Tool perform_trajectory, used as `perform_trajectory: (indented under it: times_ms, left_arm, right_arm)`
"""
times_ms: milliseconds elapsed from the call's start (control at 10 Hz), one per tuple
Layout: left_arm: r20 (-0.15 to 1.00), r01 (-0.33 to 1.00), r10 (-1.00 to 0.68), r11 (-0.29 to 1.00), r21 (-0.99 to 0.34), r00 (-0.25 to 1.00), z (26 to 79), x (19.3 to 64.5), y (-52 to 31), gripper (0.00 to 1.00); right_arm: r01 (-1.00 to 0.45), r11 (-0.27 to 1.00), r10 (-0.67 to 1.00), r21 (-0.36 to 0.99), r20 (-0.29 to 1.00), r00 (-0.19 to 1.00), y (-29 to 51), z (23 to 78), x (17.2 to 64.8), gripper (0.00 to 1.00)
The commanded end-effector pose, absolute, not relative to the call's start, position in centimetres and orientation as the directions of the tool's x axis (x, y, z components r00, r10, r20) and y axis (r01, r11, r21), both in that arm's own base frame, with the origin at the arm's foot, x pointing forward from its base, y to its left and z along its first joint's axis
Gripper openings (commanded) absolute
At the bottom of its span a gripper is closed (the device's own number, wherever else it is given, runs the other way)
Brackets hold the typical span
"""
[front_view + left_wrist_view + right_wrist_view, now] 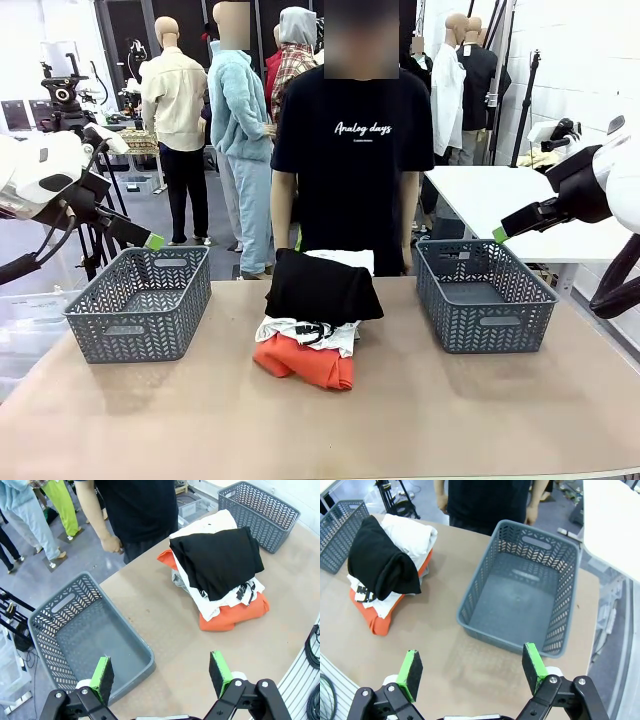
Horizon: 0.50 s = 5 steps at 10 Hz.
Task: Sort the tops and bottoms.
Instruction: Lift clothes from the center of the table with your left hand.
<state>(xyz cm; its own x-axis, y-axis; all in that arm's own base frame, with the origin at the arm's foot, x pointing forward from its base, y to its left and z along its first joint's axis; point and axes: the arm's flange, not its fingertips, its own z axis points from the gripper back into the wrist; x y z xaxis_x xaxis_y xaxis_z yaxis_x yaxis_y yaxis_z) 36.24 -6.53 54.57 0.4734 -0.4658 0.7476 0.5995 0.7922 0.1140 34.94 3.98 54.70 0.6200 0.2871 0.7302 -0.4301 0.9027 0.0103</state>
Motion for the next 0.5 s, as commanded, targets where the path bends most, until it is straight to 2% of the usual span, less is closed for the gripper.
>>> perform_trajectory:
  times_ms: [0,400]
  left_arm:
    - [0.750,0.601,-0.463,0.792,0.110,0.472,54.65,36.18,-6.36,1.00]
    - [0.750,0.601,-0.463,0.792,0.110,0.472,54.65,36.18,-6.36,1.00]
  right_arm:
    - [-0.427,0.904,0.273,0.025,0.734,0.622,4.05,54.67,34.99,1.00]
    - [-0.427,0.904,0.273,0.025,0.734,0.622,4.05,54.67,34.99,1.00]
